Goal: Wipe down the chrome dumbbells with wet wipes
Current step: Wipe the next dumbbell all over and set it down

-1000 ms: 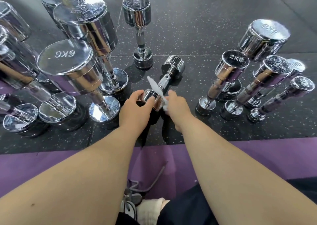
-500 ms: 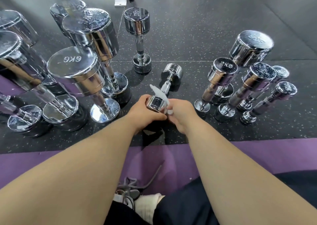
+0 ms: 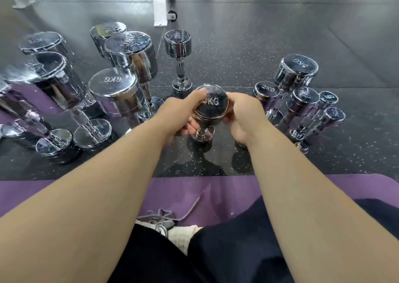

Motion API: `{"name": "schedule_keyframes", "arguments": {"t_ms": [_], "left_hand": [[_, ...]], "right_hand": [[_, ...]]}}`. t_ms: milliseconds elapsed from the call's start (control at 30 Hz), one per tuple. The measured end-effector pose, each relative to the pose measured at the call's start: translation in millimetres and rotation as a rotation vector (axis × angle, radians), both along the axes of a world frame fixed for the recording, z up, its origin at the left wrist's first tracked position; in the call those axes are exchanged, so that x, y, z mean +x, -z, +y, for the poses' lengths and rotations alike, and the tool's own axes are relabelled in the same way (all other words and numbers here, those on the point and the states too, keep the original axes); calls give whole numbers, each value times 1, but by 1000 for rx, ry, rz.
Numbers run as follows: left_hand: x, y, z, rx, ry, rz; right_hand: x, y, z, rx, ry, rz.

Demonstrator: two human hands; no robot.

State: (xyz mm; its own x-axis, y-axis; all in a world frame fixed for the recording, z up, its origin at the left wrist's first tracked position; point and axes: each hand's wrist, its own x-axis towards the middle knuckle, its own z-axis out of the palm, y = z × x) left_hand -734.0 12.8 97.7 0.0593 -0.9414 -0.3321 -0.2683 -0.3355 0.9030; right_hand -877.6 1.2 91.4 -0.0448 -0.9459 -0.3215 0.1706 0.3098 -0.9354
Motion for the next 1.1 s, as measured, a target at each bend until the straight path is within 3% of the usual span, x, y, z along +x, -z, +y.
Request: {"name": "schedule_keyframes", "arguments": {"t_ms": [133, 200, 333, 467, 633, 800, 967, 1100], "left_hand": [[1, 3, -8, 3, -104, 77], [2, 4, -14, -9, -155, 116], [3, 4, -29, 24, -122, 99], [7, 8, -45, 14, -32, 0], [5, 20, -46, 10, -52, 440], [0, 26, -45, 30, -78, 552], [4, 31, -44, 16, -46, 660], [-1, 33, -42, 15, -72, 654]], "right_hand": [[4, -1, -4, -38, 24, -23], [6, 2, -8, -118, 40, 58], [6, -3, -18, -425, 32, 641], [10, -15, -22, -618, -202, 955], [2, -22, -25, -740, -556, 1190], [4, -33, -41, -571, -618, 1376], [7, -33, -20, -731, -779, 1353], [3, -40, -31, -599, -716, 1514]]}}
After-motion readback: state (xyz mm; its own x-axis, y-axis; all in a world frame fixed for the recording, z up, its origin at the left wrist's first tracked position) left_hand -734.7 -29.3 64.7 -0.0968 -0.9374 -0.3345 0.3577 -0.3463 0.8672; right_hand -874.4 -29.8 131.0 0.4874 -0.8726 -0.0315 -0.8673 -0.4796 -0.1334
